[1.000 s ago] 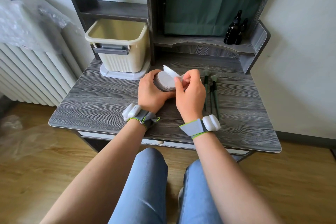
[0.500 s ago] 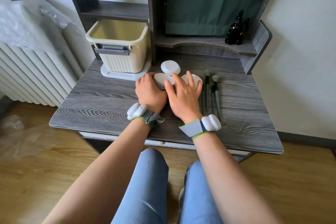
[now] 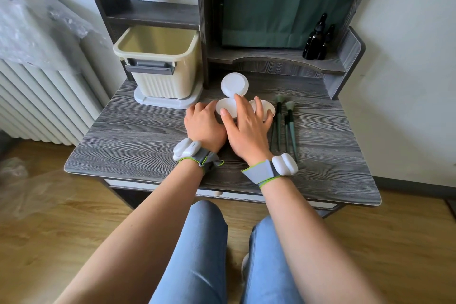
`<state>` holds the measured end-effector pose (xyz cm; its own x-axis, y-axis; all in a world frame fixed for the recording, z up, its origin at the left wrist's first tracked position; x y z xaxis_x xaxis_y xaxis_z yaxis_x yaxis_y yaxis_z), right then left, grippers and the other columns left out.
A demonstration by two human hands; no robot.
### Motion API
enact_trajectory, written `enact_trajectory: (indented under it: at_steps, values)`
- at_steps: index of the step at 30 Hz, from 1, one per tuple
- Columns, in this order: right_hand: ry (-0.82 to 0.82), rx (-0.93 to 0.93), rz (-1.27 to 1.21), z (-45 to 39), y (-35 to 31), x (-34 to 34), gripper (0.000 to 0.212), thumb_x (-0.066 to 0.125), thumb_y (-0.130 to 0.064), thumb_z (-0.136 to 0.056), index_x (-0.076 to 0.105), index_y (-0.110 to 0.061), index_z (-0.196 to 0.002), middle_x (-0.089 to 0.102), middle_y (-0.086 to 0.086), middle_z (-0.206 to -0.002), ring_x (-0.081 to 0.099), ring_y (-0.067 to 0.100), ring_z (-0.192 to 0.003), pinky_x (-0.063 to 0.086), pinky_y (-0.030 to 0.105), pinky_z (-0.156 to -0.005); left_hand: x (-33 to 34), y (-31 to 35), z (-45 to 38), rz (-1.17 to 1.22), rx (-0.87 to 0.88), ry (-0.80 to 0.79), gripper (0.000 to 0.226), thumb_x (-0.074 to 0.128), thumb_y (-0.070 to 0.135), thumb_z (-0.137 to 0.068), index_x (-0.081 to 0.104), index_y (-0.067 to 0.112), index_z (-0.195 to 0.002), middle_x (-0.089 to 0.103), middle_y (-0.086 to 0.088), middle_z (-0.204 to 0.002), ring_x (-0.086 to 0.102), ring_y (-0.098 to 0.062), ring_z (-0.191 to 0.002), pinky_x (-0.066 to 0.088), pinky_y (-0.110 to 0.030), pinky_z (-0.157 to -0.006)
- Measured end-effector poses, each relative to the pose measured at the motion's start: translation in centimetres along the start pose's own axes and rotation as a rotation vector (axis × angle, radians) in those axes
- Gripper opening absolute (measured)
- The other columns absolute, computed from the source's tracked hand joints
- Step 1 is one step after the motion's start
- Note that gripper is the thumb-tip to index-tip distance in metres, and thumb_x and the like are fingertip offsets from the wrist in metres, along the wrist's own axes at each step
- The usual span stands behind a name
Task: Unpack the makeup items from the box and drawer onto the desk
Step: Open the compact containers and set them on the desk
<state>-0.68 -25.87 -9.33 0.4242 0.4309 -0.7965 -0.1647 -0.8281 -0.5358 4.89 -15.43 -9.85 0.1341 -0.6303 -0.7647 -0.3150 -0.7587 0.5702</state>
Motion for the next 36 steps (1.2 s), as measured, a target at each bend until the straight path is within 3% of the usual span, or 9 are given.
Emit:
enact_trajectory:
  at_steps: [4, 7, 10, 15, 21, 27, 32, 36]
  values:
    - [0.095, 0.061, -0.11, 0.4, 0.0, -1.4, 0.051, 0.037, -0.05, -0.095, 0.047, -0.018, -0.134, 0.051, 0.001, -0.14, 0.025, 0.027, -0.141, 0.012, 0.052, -0.113, -1.0, 0.6, 0.6, 0.092, -0.059, -0.027, 0.071, 0.045, 0.054, -0.069, 0.054, 0.018, -0.13, 0.06, -0.011, -0.123, 0.046, -0.035, -0.119, 0.035, -0.037, -0.097]
    - [0.291, 0.015, -0.191, 1.2, -0.8, -3.7, 0.049, 0.037, -0.047, -0.087, 0.06, -0.014, -0.115, 0.065, 0.003, -0.114, 0.05, 0.028, -0.118, 0.032, 0.045, -0.102, -2.0, 0.4, 1.1, 0.269, -0.098, -0.017, 0.084, 0.063, 0.057, -0.06, 0.053, 0.015, -0.131, 0.059, -0.008, -0.126, 0.048, -0.03, -0.119, 0.037, -0.036, -0.1]
    - [0.48, -0.001, -0.291, 3.0, -0.5, -5.7, 0.029, 0.049, -0.028, -0.086, 0.063, -0.011, -0.104, 0.066, 0.003, -0.103, 0.057, 0.027, -0.098, 0.044, 0.045, -0.088, -3.3, -0.2, 2.5, 0.41, -0.097, 0.033, 0.066, 0.082, 0.038, -0.066, 0.059, 0.011, -0.122, 0.062, -0.008, -0.12, 0.053, -0.026, -0.115, 0.041, -0.035, -0.099]
    - [0.574, 0.014, -0.42, 7.7, -0.8, -6.5, 0.021, 0.057, -0.012, -0.083, 0.063, -0.008, -0.104, 0.064, 0.005, -0.102, 0.059, 0.024, -0.094, 0.048, 0.039, -0.085, -6.0, 0.0, 6.3, 0.454, -0.021, 0.057, 0.032, 0.077, 0.019, -0.074, 0.068, 0.014, -0.105, 0.069, 0.0, -0.103, 0.061, -0.017, -0.099, 0.047, -0.032, -0.091]
    - [0.588, 0.051, -0.555, 13.6, -2.2, -5.9, 0.014, 0.058, -0.011, -0.082, 0.063, -0.014, -0.094, 0.063, -0.001, -0.083, 0.055, 0.016, -0.066, 0.05, 0.038, -0.065, -7.9, -0.7, 11.0, 0.537, -0.015, 0.034, 0.013, 0.071, 0.015, -0.078, 0.072, 0.018, -0.09, 0.071, 0.006, -0.083, 0.067, -0.009, -0.075, 0.054, -0.029, -0.077]
    - [0.601, 0.083, -0.505, 19.6, -2.2, -2.9, 0.003, 0.063, -0.015, -0.083, 0.064, -0.013, -0.084, 0.063, -0.002, -0.078, 0.059, 0.017, -0.073, 0.048, 0.032, -0.064, -8.9, -3.2, 15.5, 0.464, 0.049, 0.095, 0.008, 0.065, 0.008, -0.077, 0.067, 0.016, -0.077, 0.069, 0.002, -0.077, 0.064, -0.01, -0.07, 0.052, -0.026, -0.07]
    - [0.566, 0.308, -0.497, 20.7, -1.1, -1.1, 0.016, 0.066, -0.03, -0.082, 0.063, -0.015, -0.077, 0.064, -0.004, -0.07, 0.058, 0.017, -0.068, 0.041, 0.026, -0.063, -8.3, -5.0, 17.8, 0.426, 0.09, 0.096, 0.011, 0.063, 0.012, -0.077, 0.066, 0.018, -0.086, 0.067, 0.006, -0.088, 0.063, -0.015, -0.08, 0.054, -0.038, -0.072]
    - [0.311, 0.554, -0.512, 19.6, 0.8, 2.8, 0.028, 0.069, -0.042, -0.079, 0.067, -0.014, -0.08, 0.069, -0.002, -0.078, 0.06, 0.022, -0.075, 0.04, 0.027, -0.066, -8.7, -6.5, 18.8, 0.3, 0.085, 0.216, 0.028, 0.063, 0.014, -0.077, 0.068, 0.024, -0.103, 0.064, 0.006, -0.105, 0.058, -0.021, -0.096, 0.048, -0.03, -0.078]
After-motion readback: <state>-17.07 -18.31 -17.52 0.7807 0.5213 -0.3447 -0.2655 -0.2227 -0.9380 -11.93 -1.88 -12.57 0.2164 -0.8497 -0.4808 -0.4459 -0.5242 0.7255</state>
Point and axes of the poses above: each hand's wrist, its own z-axis away from the middle knuckle, its own x-axis out of the palm, y = z × x, the point moved 7 cm from there along -z, towards the middle knuckle
